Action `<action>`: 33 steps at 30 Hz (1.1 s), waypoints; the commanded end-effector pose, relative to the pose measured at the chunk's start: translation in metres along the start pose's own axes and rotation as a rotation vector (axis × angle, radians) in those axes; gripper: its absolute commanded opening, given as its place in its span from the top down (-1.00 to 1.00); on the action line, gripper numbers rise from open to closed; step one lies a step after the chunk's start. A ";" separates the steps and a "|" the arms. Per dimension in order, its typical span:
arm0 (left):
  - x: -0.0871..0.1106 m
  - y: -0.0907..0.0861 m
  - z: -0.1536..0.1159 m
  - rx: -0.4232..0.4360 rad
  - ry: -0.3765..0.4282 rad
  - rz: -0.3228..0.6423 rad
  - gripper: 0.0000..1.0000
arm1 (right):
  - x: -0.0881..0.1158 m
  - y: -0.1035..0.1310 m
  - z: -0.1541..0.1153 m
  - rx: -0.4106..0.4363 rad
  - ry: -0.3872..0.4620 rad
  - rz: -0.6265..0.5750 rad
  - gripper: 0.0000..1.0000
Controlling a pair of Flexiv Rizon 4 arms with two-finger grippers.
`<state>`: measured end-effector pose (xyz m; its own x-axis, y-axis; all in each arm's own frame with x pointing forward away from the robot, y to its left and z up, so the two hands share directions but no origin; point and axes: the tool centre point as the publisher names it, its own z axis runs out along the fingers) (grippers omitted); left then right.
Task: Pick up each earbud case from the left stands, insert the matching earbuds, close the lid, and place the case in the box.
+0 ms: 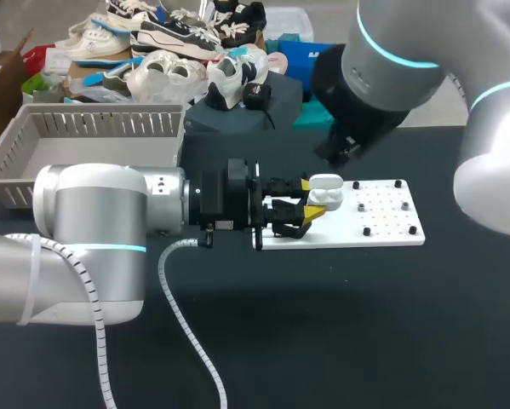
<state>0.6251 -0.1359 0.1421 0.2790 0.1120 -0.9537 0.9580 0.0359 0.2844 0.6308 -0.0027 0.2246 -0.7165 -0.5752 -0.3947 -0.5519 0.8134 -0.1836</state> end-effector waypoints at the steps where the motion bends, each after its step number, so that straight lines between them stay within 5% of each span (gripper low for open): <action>1: 0.000 -0.001 0.000 -0.005 -0.001 0.001 1.00 | -0.013 -0.012 0.015 0.003 -0.031 0.023 0.29; 13: 0.000 -0.001 0.000 -0.005 -0.001 0.001 1.00 | -0.034 -0.019 0.052 -0.073 -0.011 0.048 0.31; 33: 0.000 -0.001 0.000 -0.005 -0.001 0.001 1.00 | -0.002 0.004 0.038 -0.084 -0.003 0.082 0.32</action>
<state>0.6250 -0.1359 0.1420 0.2787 0.1121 -0.9538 0.9581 0.0358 0.2842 0.6587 0.0087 0.1886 -0.7658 -0.5128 -0.3882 -0.5323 0.8441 -0.0650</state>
